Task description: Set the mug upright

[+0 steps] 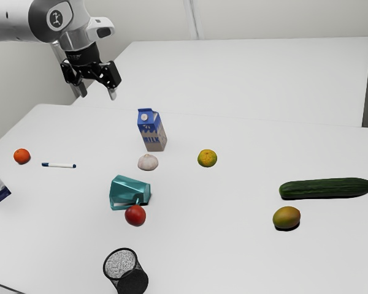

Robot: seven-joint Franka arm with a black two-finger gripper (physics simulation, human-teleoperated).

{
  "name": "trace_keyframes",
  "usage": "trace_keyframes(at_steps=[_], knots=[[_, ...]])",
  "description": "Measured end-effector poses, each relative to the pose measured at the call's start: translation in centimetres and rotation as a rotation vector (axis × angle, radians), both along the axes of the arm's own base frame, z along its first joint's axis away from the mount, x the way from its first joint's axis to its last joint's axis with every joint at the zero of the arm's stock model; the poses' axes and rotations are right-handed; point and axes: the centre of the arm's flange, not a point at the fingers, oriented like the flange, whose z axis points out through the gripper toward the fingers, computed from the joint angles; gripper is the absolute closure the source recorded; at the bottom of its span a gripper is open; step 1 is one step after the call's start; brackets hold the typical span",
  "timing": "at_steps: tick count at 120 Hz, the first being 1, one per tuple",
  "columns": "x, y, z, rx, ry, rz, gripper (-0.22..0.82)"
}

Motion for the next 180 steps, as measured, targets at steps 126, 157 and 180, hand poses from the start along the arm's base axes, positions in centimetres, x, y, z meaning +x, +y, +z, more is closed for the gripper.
trace_keyframes(at_steps=[126, 157, 180], knots=[[-0.3, 10.2, -17.7, -0.437, 0.034, -0.024, 0.00], [0.2, 13.3, -22.7, -0.516, 0.028, -0.059, 0.00], [-0.1, 15.5, -26.3, -0.578, 0.021, -0.079, 0.00]])
